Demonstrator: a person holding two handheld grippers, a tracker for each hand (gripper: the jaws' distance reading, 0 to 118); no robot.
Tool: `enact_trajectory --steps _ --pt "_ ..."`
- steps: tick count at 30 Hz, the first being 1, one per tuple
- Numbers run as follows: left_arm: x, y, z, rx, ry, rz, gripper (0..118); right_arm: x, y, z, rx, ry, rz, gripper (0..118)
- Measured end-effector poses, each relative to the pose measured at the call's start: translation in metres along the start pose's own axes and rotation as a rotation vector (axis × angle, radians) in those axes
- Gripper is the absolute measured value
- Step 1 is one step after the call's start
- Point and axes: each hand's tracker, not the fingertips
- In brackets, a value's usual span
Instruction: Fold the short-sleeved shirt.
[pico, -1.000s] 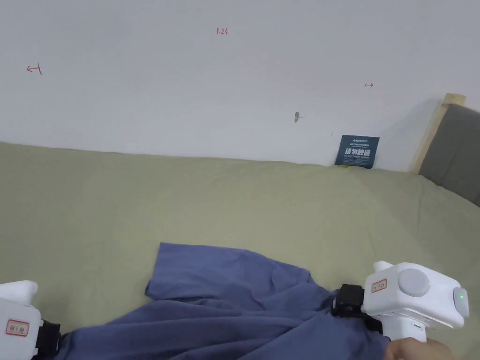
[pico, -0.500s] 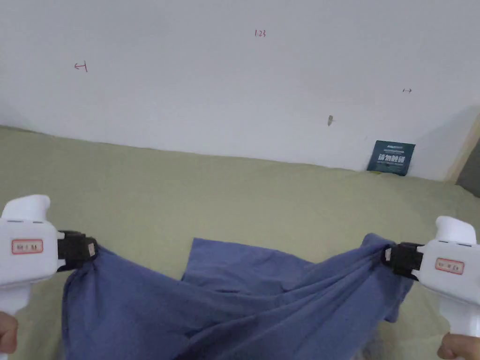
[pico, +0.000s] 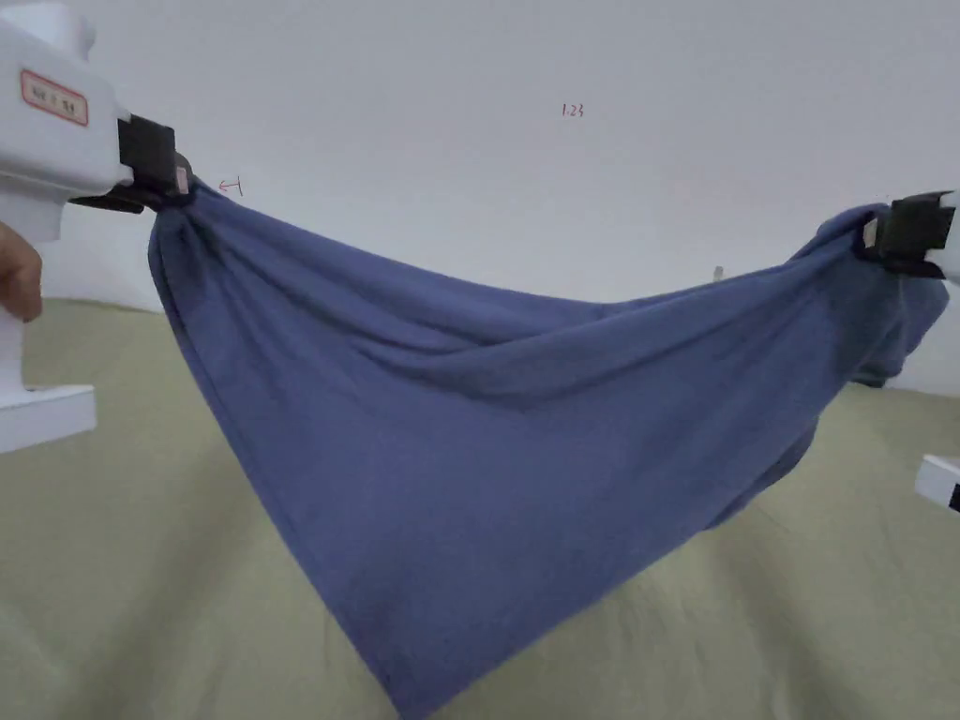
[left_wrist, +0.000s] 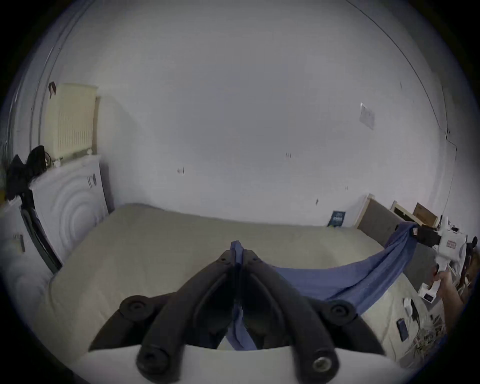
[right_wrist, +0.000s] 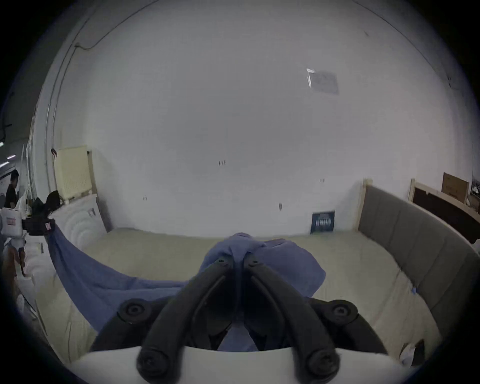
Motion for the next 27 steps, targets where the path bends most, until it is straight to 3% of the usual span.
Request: enact_trajectory --steps 4,8,16,27 --pt "0.010 0.016 -0.004 0.070 0.071 -0.080 4 0.004 0.028 -0.009 0.063 -0.005 -0.026 8" --pt "0.009 0.005 -0.011 0.062 0.029 -0.054 4 0.012 0.025 -0.017 0.057 -0.001 -0.025 8" --pt "-0.009 -0.086 -0.025 -0.044 -0.030 0.026 4 0.030 -0.066 -0.011 -0.068 0.011 -0.077 8" --pt "-0.037 -0.220 0.026 -0.238 -0.029 0.100 3 0.058 -0.195 0.052 -0.262 0.018 -0.126 8"
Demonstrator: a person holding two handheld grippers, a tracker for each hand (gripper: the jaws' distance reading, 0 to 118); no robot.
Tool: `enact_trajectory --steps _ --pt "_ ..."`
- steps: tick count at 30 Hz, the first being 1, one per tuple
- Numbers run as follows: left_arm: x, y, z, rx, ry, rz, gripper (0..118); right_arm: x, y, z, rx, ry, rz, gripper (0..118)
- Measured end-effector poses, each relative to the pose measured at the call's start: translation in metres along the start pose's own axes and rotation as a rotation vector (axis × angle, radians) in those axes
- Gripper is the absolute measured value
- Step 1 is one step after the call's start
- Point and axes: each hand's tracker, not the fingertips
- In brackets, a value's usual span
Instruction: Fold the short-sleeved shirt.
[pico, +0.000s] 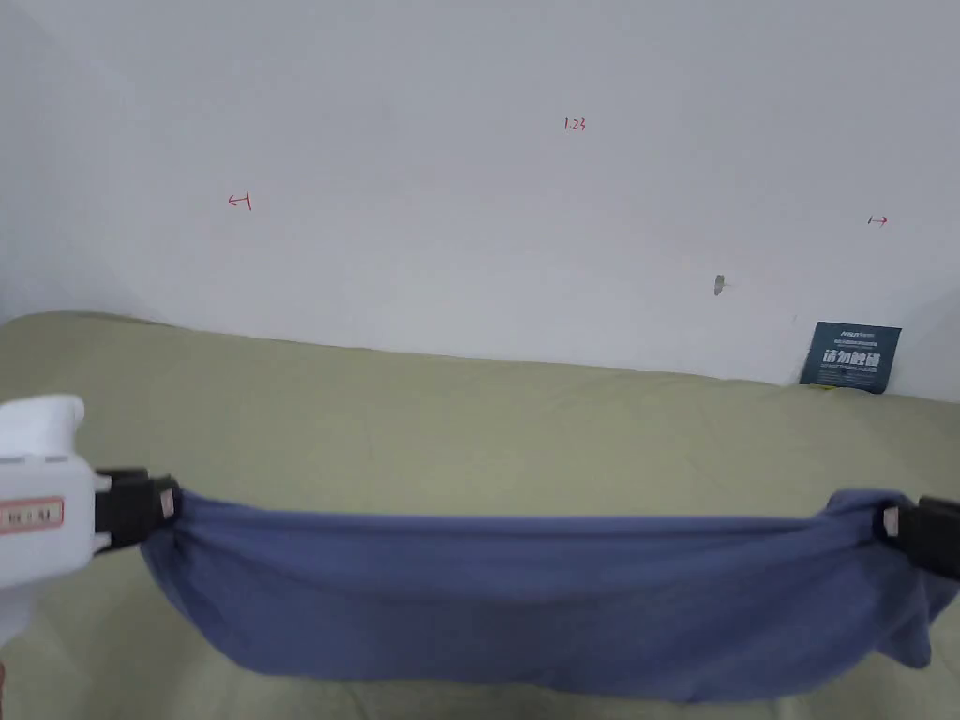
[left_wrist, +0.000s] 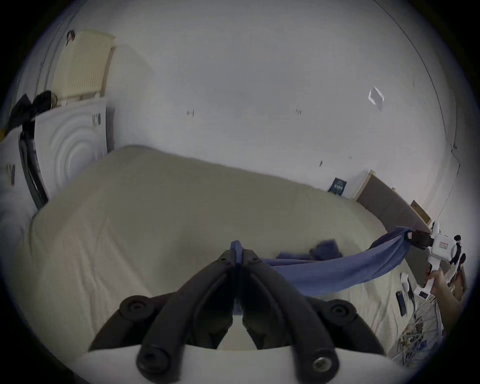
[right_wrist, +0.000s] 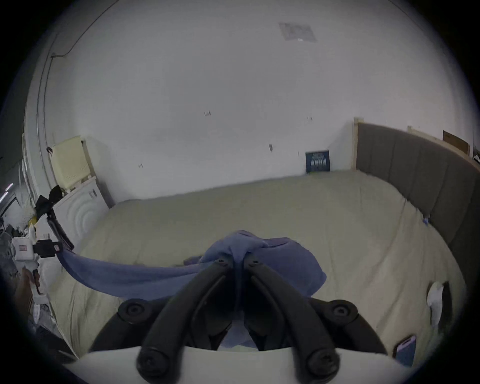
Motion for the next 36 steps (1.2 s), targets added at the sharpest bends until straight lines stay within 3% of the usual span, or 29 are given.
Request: enact_trajectory --steps 11,12,13,14,15,16,19,21,23,26,28,30,33,34,35,36 --pt "-0.027 -0.106 -0.029 -0.272 0.031 0.167 3 0.016 -0.082 -0.015 -0.264 -0.054 -0.046 8" --pt "-0.027 -0.109 -0.028 -0.275 0.032 0.179 11 0.017 -0.084 -0.016 -0.306 -0.053 -0.078 12" --pt "-0.026 -0.112 -0.027 -0.270 0.033 0.190 31 0.026 -0.085 -0.020 -0.335 -0.054 -0.107 32" --pt "-0.023 -0.112 -0.021 -0.232 0.042 0.194 67 0.027 -0.084 -0.020 -0.347 -0.060 -0.117 64" --pt "-0.024 -0.111 -0.017 -0.194 0.028 0.209 110 0.029 -0.082 -0.016 -0.345 -0.047 -0.131 87" --pt "-0.023 -0.109 -0.010 -0.180 -0.009 0.237 118 0.030 -0.079 -0.009 -0.331 0.013 -0.162 87" --pt "-0.012 -0.096 0.024 -0.101 -0.144 0.293 118 0.029 -0.067 0.027 -0.192 0.116 -0.265 87" --pt "-0.001 -0.086 0.038 -0.086 -0.109 0.250 118 0.004 -0.059 0.065 -0.097 0.110 -0.246 87" --pt "0.021 -0.082 0.062 -0.033 -0.044 0.140 118 -0.019 -0.056 0.099 0.025 0.097 -0.177 87" --pt "0.066 -0.083 0.095 0.082 0.027 -0.050 118 -0.053 -0.069 0.148 0.247 0.009 0.012 87" --pt "0.088 -0.099 0.113 0.134 0.099 -0.145 118 -0.076 -0.085 0.172 0.219 0.021 0.082 86" --pt "0.109 -0.121 0.135 0.180 0.145 -0.153 118 -0.093 -0.107 0.178 0.100 0.048 0.064 86" --pt "0.136 -0.168 0.165 0.236 0.120 -0.133 118 -0.114 -0.156 0.172 -0.148 0.079 0.039 81" --pt "0.143 -0.186 0.171 0.245 0.137 -0.121 118 -0.120 -0.177 0.176 -0.097 0.057 0.038 65" --pt "0.147 -0.200 0.175 0.237 0.138 -0.120 113 -0.126 -0.194 0.180 -0.073 0.026 0.057 33" --pt "0.157 -0.216 0.183 0.221 0.150 -0.112 78 -0.135 -0.208 0.184 -0.068 -0.049 0.094 1"
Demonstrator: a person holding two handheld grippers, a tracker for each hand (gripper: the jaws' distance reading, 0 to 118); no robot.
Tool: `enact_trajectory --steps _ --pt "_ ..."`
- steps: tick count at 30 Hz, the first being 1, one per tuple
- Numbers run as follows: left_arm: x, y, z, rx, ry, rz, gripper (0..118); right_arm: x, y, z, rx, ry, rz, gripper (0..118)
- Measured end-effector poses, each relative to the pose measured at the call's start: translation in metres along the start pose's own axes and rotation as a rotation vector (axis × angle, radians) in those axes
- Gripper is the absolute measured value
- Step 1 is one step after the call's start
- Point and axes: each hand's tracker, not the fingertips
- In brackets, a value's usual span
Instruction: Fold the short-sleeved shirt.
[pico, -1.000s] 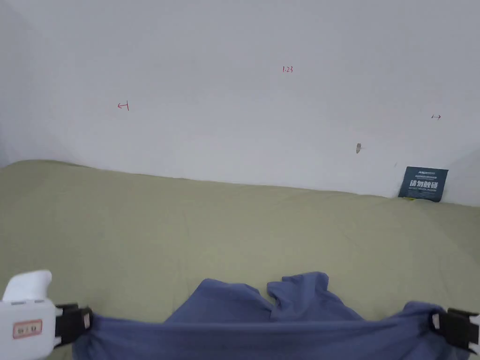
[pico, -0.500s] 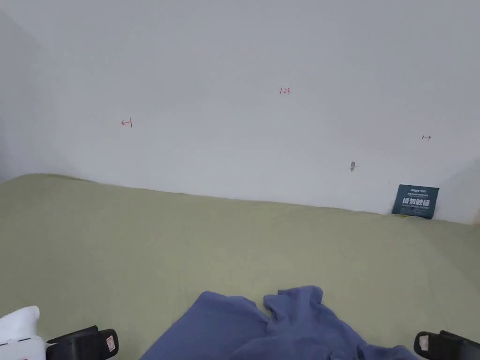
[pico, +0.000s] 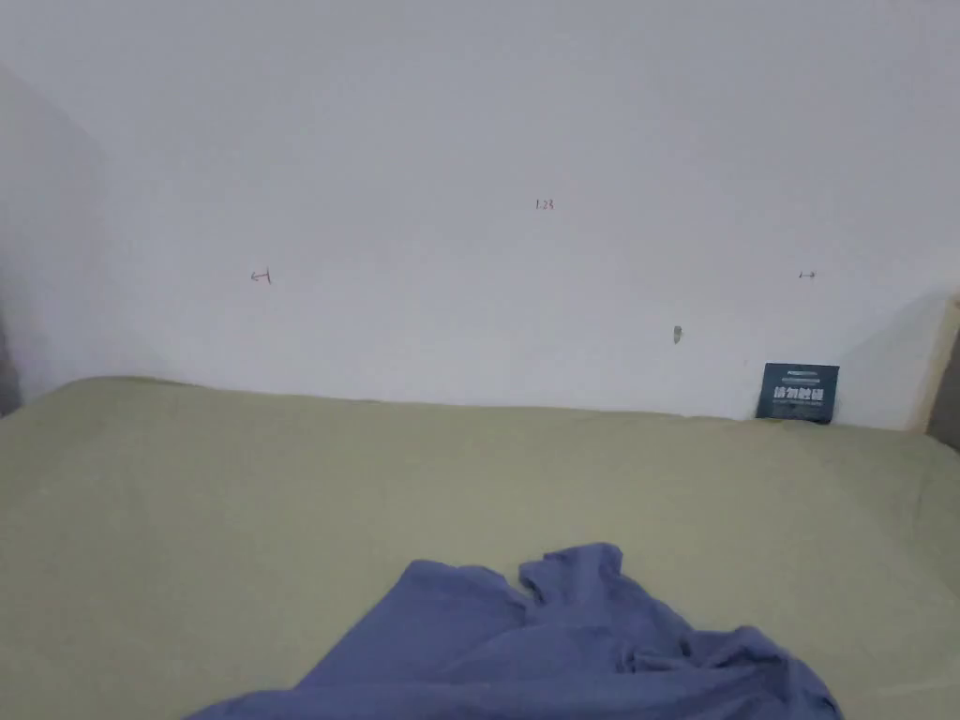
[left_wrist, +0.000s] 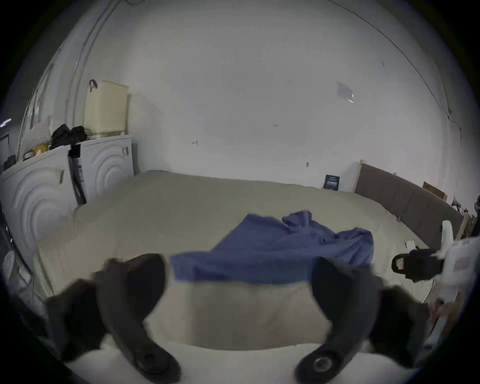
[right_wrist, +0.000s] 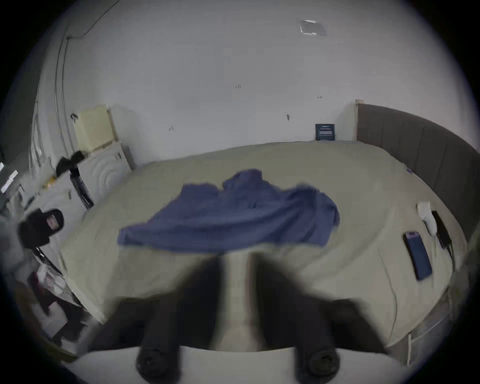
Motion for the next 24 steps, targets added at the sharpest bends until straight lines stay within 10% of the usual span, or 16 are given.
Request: enact_trajectory --steps 1,2,14,18,20,24 --pt "0.004 -0.013 0.007 0.000 -0.004 0.004 21 -0.009 -0.011 0.005 -0.015 -0.061 0.041 1" --pt "0.008 -0.025 0.007 -0.024 0.015 -0.003 0 -0.013 -0.019 0.010 -0.008 -0.031 0.048 1" --pt "-0.071 0.003 -0.076 -0.189 0.109 0.106 0 -0.008 0.026 0.029 0.104 0.057 0.045 1" --pt "-0.133 0.031 -0.160 -0.305 0.146 0.279 31 0.006 0.051 0.020 0.133 0.039 0.049 1" --pt "-0.152 0.035 -0.201 -0.428 0.171 0.325 109 0.012 0.060 0.011 0.118 0.045 0.052 1" --pt "-0.147 0.030 -0.245 -0.502 0.112 0.275 117 0.023 0.066 -0.015 0.093 0.050 0.070 1"
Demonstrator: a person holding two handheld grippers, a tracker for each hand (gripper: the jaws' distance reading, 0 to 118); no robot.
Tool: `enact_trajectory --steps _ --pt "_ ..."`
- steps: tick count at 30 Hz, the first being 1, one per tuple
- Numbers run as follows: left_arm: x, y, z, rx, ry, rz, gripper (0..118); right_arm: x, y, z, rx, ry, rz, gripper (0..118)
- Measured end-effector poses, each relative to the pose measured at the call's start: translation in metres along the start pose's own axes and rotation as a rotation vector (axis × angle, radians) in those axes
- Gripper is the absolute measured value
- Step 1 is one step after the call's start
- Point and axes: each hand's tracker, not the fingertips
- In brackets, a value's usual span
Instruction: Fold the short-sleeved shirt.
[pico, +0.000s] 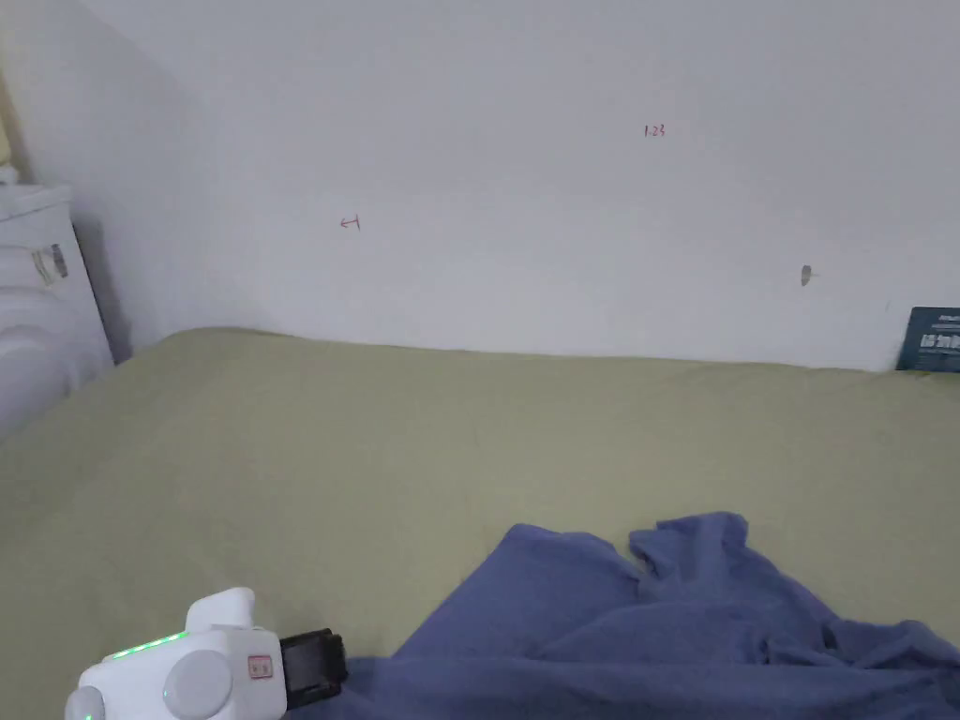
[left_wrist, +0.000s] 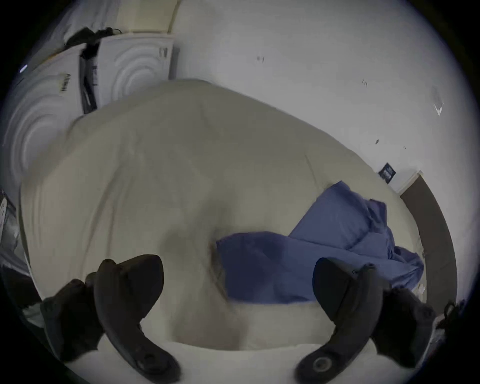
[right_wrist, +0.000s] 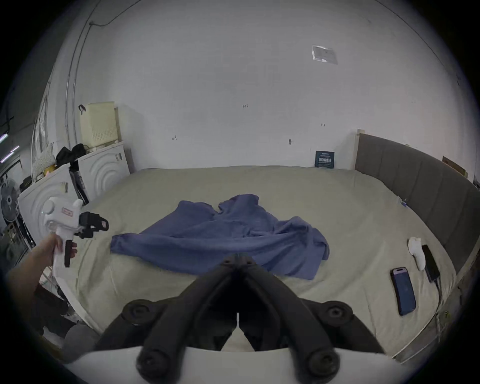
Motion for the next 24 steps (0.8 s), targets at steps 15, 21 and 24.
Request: enact_trajectory --steps 15,21,24 --pt "0.046 -0.021 -0.006 0.082 0.049 -0.226 0 0.071 0.120 -0.339 -0.522 0.224 0.140 99" --pt "0.046 -0.021 -0.011 0.056 0.058 -0.223 0 0.085 0.122 -0.434 -0.666 0.240 0.101 99" --pt "0.040 -0.026 -0.017 0.024 0.058 -0.202 0 0.085 0.112 -0.452 -0.748 0.191 0.148 99"
